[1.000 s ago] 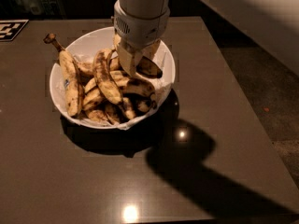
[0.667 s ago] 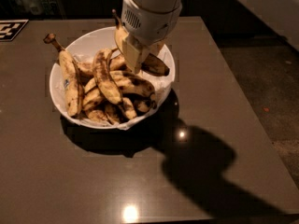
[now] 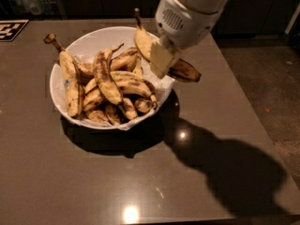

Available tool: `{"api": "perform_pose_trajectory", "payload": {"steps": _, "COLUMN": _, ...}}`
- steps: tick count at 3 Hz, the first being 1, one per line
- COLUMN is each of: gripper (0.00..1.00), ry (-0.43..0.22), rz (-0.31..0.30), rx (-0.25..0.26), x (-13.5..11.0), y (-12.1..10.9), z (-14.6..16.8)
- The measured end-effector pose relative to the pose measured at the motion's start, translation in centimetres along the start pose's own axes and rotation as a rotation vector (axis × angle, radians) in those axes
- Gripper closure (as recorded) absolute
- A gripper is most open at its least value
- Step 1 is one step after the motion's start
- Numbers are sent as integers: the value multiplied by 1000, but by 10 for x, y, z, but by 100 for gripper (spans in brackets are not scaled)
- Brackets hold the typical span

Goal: Pick banana from white bowl

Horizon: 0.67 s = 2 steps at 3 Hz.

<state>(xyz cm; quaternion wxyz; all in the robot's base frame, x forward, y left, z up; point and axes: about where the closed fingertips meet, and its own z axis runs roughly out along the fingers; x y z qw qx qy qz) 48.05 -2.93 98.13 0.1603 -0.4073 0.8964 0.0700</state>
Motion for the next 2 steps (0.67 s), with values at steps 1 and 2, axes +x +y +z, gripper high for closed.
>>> {"api": "perform_pose_trajectory", "payload": {"steps": 1, "gripper": 100, "ry": -19, "rz": 59, "rx": -5, "x": 63, "y": -7, "z": -24}}
{"api": "perform_pose_trajectory", "payload": {"steps": 2, "gripper": 100, "ry": -20, "rz": 64, "rx": -5, "x": 66, "y": -7, "z": -25}}
